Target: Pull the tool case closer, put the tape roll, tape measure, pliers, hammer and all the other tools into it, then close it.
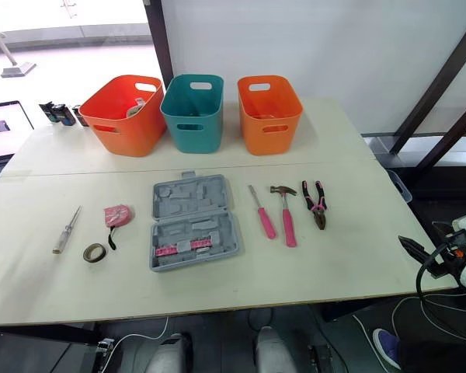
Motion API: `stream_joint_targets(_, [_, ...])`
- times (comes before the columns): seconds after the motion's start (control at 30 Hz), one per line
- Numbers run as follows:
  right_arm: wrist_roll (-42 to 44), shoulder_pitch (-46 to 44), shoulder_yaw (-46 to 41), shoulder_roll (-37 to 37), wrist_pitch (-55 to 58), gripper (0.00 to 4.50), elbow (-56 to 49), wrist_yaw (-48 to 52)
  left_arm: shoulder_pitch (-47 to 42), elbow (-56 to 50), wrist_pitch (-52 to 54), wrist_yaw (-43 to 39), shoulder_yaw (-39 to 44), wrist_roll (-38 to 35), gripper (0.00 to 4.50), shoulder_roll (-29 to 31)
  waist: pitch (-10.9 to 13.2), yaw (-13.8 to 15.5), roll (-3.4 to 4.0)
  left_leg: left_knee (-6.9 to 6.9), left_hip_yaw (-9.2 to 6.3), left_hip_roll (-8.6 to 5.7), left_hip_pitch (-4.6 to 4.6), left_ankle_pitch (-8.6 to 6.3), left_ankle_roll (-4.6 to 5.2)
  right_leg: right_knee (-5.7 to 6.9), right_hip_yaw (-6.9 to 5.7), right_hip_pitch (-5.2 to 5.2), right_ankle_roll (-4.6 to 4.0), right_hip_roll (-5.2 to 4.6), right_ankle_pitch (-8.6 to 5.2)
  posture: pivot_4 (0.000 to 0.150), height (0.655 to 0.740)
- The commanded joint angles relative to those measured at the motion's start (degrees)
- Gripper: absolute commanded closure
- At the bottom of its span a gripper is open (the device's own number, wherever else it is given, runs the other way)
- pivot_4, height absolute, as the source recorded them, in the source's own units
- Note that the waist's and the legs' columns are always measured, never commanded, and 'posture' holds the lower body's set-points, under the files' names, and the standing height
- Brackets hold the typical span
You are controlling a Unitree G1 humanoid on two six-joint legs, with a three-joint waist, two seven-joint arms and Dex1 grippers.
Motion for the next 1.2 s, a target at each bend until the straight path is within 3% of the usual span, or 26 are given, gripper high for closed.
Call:
stream_joint_targets(0.03, [0.8,-0.4,-0.9,0.2,-0.3,0.0,-1.5,-0.3,0.6,-1.7,-0.6,0.5,0.5,0.4,0.07,1.5,0.0,0.0,0.0,0.0,0.0,0.0,0.0,0.0,0.0,0.0,0.0,0.0,0.0,0.0,0.0,0.15,0.74])
stream_joint_targets(0.43, [0.6,-0.8,0.5,1.3,0.9,0.0,-3.1,-1.7,-0.9,-4.6,2.2,2.3,0.9,-0.9,0.07,-0.4,0.0,0.0,0.01,0.02,0.0,0.0,0.0,0.0,0.01,0.03,0.0,0.02,0.01,0.01,0.0,0.15,0.74])
stream_joint_targets(0.6, [4.3,-2.9,2.4,3.7,7.2,0.0,-12.3,-4.6,0.8,-18.0,8.5,3.6,0.9,-4.0,0.07,-5.7,0.0,0.0,0.02,0.05,0.0,0.01,0.0,0.01,0.01,0.1,0.01,0.04,0.01,0.03,0.01,0.15,0.74])
stream_joint_targets(0.73, [5.7,-9.4,12.2,6.8,15.0,0.0,-24.2,-10.4,2.5,-42.2,17.8,9.7,-3.9,-8.4,0.07,-15.9,0.0,0.1,0.04,0.16,-0.02,0.02,0.01,0.01,0.01,0.15,0.03,0.13,0.03,0.06,0.01,0.15,0.74])
stream_joint_targets(0.83, [5.0,-14.5,18.0,8.7,19.0,0.9,-27.4,-13.8,2.3,-52.0,22.1,13.6,-7.3,-8.9,0.0,-20.3,0.0,0.2,-0.02,0.27,-0.06,0.03,-0.02,0.01,0.01,0.16,0.03,0.18,0.05,0.09,0.02,0.15,0.74])
stream_joint_targets(0.87, [3.9,-16.7,21.5,9.1,20.5,1.41,-27.9,-14.7,1.8,-54.2,22.8,14.7,-9.2,-8.6,0.0,-22.0,0.0,0.2,-0.02,0.28,-0.07,0.02,-0.05,0.01,0.01,0.15,0.03,0.18,0.08,0.09,0.01,0.15,0.74])
stream_joint_targets(0.97, [-1.8,-24.0,33.2,9.7,23.0,2.87,-25.5,-15.4,0.8,-57.8,22.2,16.2,-15.7,-5.9,0.84,-25.7,0.0,0.1,0.0,0.29,-0.08,0.01,-0.03,0.02,0.02,0.15,0.03,0.2,0.11,0.09,0.0,0.15,0.74])
stream_joint_targets(1.07, [-8.4,-31.8,42.9,11.3,21.4,4.5,-19.0,-14.8,-1.0,-57.1,21.1,18.1,-20.6,-2.9,2.52,-28.6,0.0,0.0,0.0,0.31,-0.11,0.01,0.0,0.02,0.03,0.16,0.03,0.23,0.11,0.13,0.01,0.15,0.74])
stream_joint_targets(1.2, [-14.6,-39.1,50.9,13.5,18.1,4.5,-10.2,-12.8,-3.5,-52.5,19.3,19.7,-24.6,1.6,4.46,-29.3,0.0,0.1,0.0,0.32,-0.13,0.01,-0.04,0.02,0.04,0.16,0.03,0.22,0.14,0.14,0.01,0.15,0.74])
